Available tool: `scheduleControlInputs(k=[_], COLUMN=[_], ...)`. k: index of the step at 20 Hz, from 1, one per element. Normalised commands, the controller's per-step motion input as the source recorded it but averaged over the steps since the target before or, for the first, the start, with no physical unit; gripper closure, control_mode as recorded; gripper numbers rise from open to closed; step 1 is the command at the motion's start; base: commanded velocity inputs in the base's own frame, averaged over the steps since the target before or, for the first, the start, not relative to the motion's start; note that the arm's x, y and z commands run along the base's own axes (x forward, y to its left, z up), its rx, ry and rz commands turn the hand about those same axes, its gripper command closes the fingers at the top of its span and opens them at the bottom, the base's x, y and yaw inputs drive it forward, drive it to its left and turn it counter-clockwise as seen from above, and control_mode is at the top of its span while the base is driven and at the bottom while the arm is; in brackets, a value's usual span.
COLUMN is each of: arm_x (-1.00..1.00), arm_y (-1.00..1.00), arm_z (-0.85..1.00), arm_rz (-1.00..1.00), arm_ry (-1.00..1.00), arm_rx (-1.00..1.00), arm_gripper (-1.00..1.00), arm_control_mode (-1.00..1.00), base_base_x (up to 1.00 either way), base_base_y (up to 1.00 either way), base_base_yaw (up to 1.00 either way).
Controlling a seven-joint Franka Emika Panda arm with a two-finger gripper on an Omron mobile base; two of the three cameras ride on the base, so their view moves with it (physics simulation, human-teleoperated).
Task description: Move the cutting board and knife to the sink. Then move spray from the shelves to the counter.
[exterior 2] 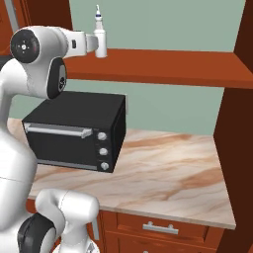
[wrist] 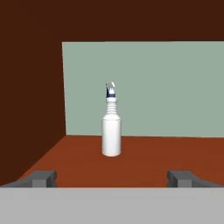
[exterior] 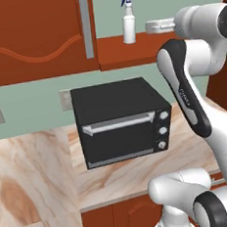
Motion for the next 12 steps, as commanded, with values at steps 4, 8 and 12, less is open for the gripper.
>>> scheduleControlInputs(k=[4,8,12], arm_x=[0.25,0.14,0.15], arm_y=[0.00,0.00,0.00], arm_z=[0.00,0.00,0.00], arm_rz=[0.00,0.00,0.00], arm_ry=[0.01,0.00,0.00], arm_rx=[0.00,0.00,0.00], arm_gripper=[-1.00,-1.00,-1.00], arm_control_mode=[-1.00,-1.00,-1.00], base_base_x=[0.00,0.00,0.00], base_base_y=[0.00,0.00,0.00], base_base_yaw=[0.00,0.00,0.00])
